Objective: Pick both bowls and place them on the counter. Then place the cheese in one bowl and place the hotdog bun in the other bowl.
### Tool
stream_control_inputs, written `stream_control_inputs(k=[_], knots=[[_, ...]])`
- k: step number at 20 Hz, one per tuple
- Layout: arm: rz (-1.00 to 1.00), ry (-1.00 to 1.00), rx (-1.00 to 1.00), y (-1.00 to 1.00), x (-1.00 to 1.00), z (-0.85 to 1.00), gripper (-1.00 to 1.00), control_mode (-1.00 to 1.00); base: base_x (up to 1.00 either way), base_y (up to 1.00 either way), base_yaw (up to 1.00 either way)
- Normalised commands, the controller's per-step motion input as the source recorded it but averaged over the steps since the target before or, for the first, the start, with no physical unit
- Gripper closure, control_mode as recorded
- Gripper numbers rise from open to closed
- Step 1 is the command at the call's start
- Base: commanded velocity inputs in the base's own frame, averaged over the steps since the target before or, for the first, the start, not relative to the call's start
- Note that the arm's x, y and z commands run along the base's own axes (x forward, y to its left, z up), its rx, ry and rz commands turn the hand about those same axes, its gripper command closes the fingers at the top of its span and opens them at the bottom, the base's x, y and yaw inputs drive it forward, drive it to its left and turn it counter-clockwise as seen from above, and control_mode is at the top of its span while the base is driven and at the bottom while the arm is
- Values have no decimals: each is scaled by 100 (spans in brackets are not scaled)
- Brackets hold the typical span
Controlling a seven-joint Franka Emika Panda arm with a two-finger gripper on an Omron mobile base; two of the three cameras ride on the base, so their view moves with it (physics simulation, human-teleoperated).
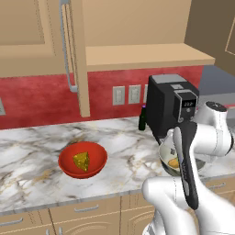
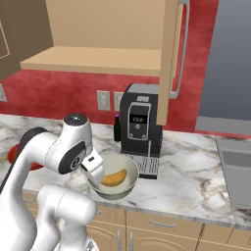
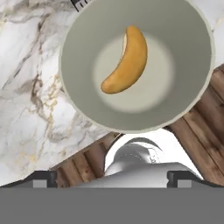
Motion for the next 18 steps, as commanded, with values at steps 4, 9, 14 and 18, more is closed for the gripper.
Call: stream_control_inputs(k=[4, 9, 14, 18], knots=[[22, -29, -6, 23, -61, 18, -100, -100, 0, 0, 0], [14, -17, -9, 24, -51, 32, -100, -100, 0, 0, 0], [6, -5, -17, 24, -57, 17, -100, -100, 0, 0, 0], [0, -22, -19, 36, -65, -17, -100, -100, 0, 0, 0]])
